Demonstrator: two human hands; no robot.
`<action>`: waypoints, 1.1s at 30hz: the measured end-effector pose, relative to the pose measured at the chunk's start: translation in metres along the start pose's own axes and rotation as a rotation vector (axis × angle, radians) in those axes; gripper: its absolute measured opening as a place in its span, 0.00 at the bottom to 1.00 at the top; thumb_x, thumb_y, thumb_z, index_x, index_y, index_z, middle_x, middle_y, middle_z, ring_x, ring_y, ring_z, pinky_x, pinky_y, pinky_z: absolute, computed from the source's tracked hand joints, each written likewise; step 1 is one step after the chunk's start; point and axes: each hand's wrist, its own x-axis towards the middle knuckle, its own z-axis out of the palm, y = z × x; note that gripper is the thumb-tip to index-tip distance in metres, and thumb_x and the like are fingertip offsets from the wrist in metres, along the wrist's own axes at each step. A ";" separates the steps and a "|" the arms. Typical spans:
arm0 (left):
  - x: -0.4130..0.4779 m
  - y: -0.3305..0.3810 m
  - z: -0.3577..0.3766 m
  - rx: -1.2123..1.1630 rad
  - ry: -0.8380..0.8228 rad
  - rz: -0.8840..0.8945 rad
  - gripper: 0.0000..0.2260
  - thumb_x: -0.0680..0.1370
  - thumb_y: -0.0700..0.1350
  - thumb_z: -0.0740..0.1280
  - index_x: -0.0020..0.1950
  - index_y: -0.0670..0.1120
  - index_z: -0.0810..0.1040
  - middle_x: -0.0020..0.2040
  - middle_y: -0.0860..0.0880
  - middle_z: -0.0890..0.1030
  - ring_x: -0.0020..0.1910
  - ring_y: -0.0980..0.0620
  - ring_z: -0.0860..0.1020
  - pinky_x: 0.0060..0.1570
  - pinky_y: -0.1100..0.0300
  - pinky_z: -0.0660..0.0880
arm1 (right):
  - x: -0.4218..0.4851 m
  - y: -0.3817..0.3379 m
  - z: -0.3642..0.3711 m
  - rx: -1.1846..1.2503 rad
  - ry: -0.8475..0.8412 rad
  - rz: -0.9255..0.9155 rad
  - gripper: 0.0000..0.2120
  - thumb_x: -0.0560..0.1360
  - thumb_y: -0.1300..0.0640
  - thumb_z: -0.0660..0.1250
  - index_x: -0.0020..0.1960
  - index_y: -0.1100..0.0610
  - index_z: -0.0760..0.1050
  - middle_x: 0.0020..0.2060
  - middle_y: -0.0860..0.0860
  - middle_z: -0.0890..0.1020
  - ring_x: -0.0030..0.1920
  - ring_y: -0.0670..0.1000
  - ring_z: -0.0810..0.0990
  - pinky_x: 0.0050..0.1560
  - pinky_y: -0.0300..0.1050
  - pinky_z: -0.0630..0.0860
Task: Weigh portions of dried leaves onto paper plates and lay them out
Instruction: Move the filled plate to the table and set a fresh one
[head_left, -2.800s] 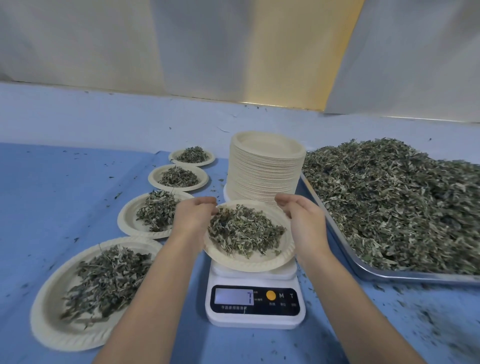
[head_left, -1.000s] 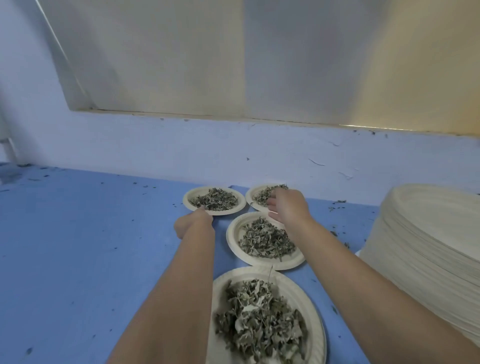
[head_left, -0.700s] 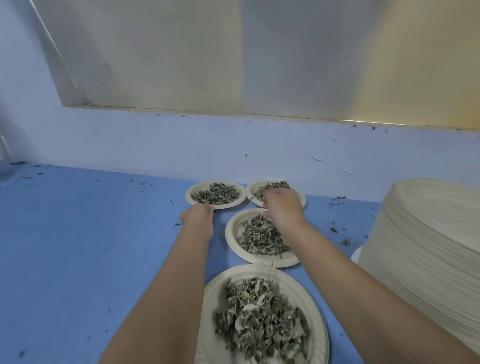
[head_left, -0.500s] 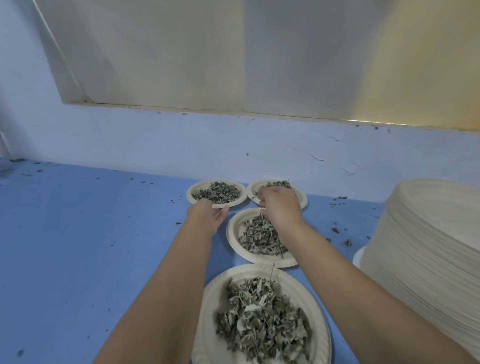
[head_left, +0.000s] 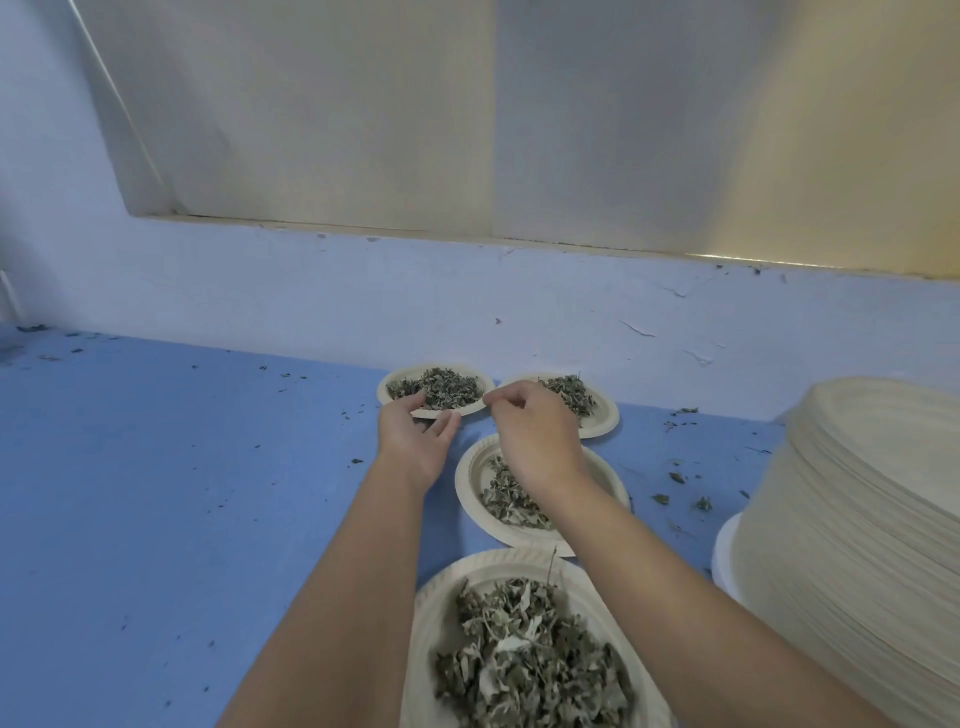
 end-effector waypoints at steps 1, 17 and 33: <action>0.000 0.000 -0.001 -0.003 -0.008 -0.012 0.25 0.80 0.37 0.58 0.76 0.39 0.54 0.76 0.38 0.52 0.71 0.38 0.64 0.59 0.51 0.71 | -0.001 0.000 0.001 0.004 -0.006 0.001 0.11 0.77 0.62 0.59 0.50 0.59 0.81 0.37 0.42 0.75 0.44 0.47 0.74 0.42 0.37 0.65; -0.024 0.011 0.001 0.111 0.005 -0.080 0.22 0.81 0.40 0.57 0.73 0.33 0.59 0.70 0.35 0.65 0.67 0.39 0.69 0.61 0.52 0.71 | -0.021 -0.017 -0.012 0.065 -0.023 0.051 0.11 0.75 0.63 0.59 0.47 0.65 0.80 0.36 0.53 0.79 0.37 0.52 0.73 0.39 0.44 0.66; -0.234 -0.049 0.065 0.477 -0.213 -0.096 0.11 0.78 0.38 0.55 0.43 0.42 0.75 0.33 0.49 0.82 0.27 0.54 0.77 0.30 0.66 0.70 | -0.134 -0.045 -0.159 -0.177 0.177 -0.275 0.09 0.77 0.61 0.62 0.51 0.55 0.79 0.46 0.48 0.82 0.47 0.46 0.78 0.48 0.39 0.73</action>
